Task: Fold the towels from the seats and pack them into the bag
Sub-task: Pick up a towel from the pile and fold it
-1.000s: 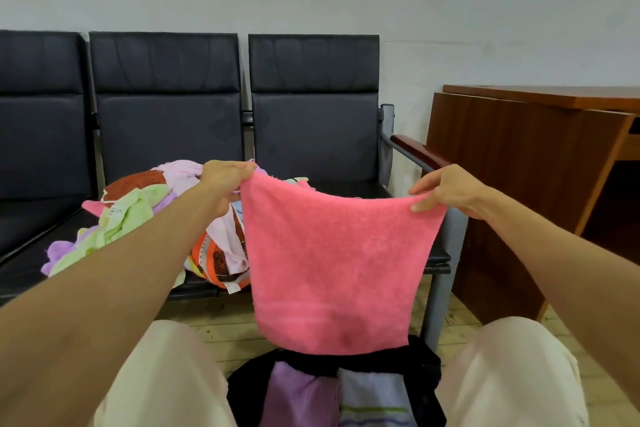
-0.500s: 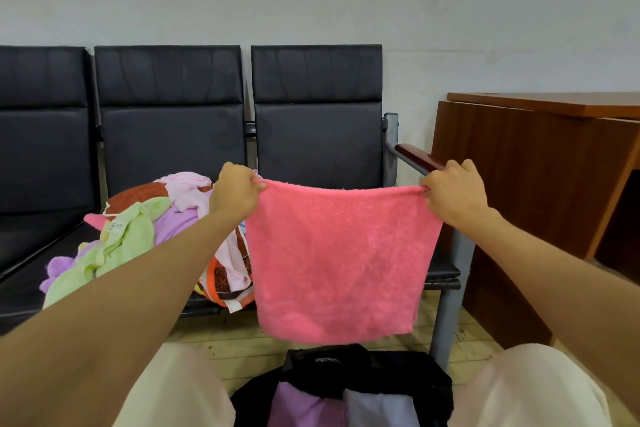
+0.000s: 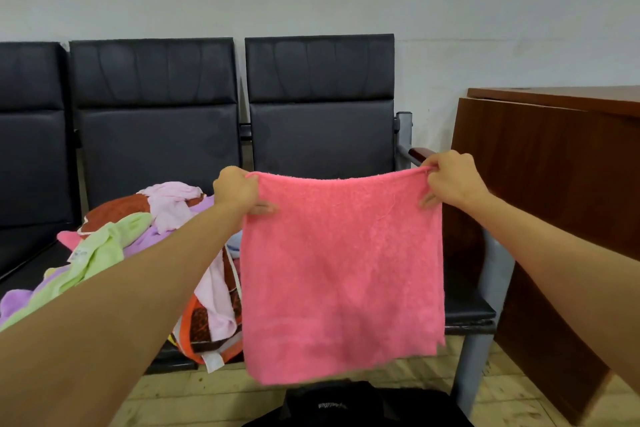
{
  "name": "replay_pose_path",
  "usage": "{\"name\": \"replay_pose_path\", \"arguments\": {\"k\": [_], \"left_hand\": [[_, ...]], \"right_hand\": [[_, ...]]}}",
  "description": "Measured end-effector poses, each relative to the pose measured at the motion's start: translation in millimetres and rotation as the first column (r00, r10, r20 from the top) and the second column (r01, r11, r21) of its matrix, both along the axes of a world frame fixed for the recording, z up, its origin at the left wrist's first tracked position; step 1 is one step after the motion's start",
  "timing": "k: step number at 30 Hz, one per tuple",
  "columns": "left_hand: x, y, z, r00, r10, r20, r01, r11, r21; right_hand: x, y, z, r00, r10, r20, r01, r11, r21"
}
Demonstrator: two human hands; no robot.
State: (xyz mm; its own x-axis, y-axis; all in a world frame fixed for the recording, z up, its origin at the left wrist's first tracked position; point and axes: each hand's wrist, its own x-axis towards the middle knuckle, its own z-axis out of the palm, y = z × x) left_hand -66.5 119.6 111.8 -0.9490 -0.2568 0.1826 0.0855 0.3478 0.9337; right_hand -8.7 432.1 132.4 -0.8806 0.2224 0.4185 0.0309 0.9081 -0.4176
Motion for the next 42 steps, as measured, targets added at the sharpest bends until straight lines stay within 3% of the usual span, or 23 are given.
{"name": "replay_pose_path", "arguments": {"k": [4,7,10,15,18,23,26,33,38,42], "left_hand": [[-30,10,-18,0.993,-0.073,-0.097,0.089,0.982,0.165],[-37,14,-45,0.986,-0.067,-0.151,0.066,0.998,-0.012],[-22,13,-89,0.983,-0.164,-0.084,0.132,0.945,-0.298],[18,1,-165,0.928,-0.355,0.112,0.362,0.791,-0.493],[32,-10,-187,0.873,-0.471,0.124,0.452,0.69,-0.565],[33,-21,-202,0.838,-0.538,0.097,0.483,0.645,-0.593],[22,-22,-206,0.852,-0.519,0.076,0.455,0.661,-0.597],[13,-23,-188,0.891,-0.438,-0.121,0.336,0.814,-0.474],[34,-37,-169,0.874,-0.454,-0.171,0.318,0.803,-0.505],[48,-48,-160,0.885,-0.455,-0.096,0.347,0.783,-0.516]], "right_hand": [[-26,3,-17,0.979,-0.072,-0.19,0.055,0.994,-0.094],[-24,-2,-51,0.954,-0.111,-0.277,0.049,0.974,-0.221],[-11,-6,-106,0.976,-0.093,-0.197,0.05,0.976,-0.214],[20,3,-179,0.992,-0.02,0.127,0.019,1.0,0.011],[32,9,-198,0.977,0.07,0.201,-0.091,0.991,0.097],[27,22,-205,0.977,0.103,0.186,-0.126,0.985,0.119],[16,26,-206,0.99,0.081,0.114,-0.096,0.986,0.135],[10,23,-186,0.987,0.068,-0.143,-0.058,0.996,0.072],[35,25,-177,0.987,0.074,-0.14,-0.045,0.979,0.197],[59,25,-174,0.991,0.125,-0.041,-0.111,0.962,0.248]]}}
